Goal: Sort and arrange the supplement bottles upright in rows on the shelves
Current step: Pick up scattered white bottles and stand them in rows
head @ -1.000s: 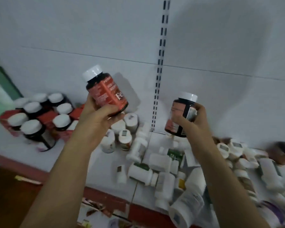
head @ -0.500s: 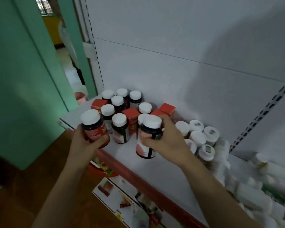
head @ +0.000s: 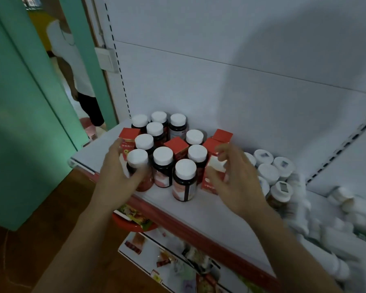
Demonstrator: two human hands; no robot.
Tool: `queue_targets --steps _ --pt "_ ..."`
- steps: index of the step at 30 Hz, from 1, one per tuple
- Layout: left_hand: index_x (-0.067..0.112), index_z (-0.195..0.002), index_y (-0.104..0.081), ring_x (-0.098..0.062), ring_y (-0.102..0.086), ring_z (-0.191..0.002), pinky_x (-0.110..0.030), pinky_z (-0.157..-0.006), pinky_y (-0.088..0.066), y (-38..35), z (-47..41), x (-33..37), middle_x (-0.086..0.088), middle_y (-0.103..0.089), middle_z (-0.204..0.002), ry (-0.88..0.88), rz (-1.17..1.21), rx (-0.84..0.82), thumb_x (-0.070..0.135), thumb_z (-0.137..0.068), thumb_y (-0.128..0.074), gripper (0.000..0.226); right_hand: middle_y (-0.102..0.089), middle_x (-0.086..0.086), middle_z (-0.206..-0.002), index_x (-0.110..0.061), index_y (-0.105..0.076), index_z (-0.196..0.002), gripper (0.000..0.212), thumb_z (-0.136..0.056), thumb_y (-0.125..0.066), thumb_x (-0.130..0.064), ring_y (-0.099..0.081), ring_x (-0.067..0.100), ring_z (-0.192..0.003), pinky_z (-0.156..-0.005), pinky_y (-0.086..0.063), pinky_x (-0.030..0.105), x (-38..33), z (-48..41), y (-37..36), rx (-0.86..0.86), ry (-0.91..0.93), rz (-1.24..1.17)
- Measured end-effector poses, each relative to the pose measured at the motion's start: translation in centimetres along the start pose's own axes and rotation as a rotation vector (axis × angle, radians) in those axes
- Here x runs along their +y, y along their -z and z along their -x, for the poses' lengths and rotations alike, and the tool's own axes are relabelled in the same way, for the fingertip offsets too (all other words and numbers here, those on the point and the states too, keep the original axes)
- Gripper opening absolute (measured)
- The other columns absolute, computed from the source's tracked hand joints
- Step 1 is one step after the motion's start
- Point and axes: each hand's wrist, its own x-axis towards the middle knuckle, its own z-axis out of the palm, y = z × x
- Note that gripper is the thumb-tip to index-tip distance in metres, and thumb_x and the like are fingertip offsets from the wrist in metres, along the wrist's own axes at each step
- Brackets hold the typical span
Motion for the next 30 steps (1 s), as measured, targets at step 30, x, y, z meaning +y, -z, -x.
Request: queue_targets --steps 30 --pt "0.033 -0.121 -0.063 0.008 -0.044 -0.095 -0.023 -0.087 -0.042 -23.5 8.1 20.3 0.025 -0.050 -0.109 -0.952 -0.276 -0.798 0.033 -0.096 -0.065 0.026 -0.017 -0.019 -0.159 -0.051 -0.015 -0.153 0.110 -0.066 -0.082 -0.062 -0.011 0.007 -0.146 -0.118 -0.009 0.043 15.5 16.1 22.8 -0.555 -0.289 0.432"
